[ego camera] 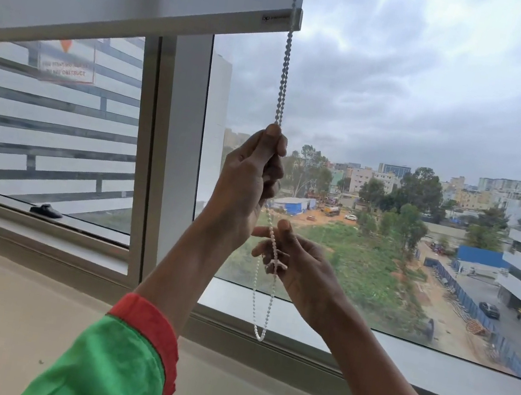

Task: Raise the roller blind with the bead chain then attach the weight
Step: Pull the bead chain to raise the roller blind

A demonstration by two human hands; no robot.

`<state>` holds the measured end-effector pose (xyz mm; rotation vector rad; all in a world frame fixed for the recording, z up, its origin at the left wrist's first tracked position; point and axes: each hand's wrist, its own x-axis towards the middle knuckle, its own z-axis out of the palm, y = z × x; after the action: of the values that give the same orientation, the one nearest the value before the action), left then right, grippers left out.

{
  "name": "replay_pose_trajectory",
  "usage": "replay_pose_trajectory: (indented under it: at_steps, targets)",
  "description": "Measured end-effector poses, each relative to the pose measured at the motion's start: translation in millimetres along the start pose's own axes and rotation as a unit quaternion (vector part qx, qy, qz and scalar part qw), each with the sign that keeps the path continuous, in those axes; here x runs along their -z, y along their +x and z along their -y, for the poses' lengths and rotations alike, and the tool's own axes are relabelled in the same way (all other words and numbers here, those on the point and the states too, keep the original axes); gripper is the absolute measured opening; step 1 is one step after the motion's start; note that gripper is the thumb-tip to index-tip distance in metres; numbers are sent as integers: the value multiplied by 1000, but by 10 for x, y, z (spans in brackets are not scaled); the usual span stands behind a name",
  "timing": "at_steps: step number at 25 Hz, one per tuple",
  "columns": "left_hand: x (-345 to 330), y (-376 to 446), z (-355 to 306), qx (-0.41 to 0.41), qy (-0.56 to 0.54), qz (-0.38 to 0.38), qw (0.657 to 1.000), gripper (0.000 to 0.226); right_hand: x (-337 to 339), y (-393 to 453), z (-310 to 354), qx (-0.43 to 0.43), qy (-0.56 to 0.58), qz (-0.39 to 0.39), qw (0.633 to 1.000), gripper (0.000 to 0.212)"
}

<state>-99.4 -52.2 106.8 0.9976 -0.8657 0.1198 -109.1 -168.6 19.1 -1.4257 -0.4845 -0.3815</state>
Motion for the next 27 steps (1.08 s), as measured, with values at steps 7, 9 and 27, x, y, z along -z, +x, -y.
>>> replay_pose_trajectory:
  at_steps: [7,9,27]
  targets:
    - [-8,-340,326,40,-12,-9,999,27,-143,324,590,42,22,-44,998,32]
    - [13,-436,420,62,-23,-8,998,27,-203,398,792,62,40,-36,997,33]
    - [156,-96,321,83,-13,-25,996,41,-205,164,380,138,68,-70,986,21]
